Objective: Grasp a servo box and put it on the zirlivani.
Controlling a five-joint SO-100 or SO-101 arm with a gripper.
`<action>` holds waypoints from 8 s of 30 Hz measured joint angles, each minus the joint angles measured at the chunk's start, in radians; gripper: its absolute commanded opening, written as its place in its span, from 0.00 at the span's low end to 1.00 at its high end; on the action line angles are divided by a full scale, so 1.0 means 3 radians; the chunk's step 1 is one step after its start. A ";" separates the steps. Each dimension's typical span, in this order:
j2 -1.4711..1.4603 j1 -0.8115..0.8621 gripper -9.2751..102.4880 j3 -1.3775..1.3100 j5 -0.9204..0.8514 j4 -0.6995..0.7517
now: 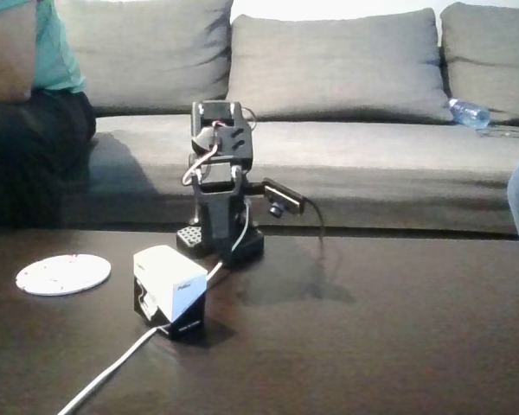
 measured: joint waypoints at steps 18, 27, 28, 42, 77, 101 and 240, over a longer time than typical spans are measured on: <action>0.0000 0.0000 0.08 0.0000 0.0000 0.0000; 0.0000 -0.0005 0.08 -0.0123 0.0000 0.0031; -0.0005 -0.0005 0.08 -0.0194 0.0000 0.0092; -0.0072 0.0000 0.08 -0.1115 0.0000 0.0281; -0.4576 0.1457 0.31 -0.4980 0.0450 0.1452; -0.3881 0.1048 0.31 -0.3513 0.1406 0.0772; -0.4484 0.3687 0.20 -0.4060 -0.0721 0.1084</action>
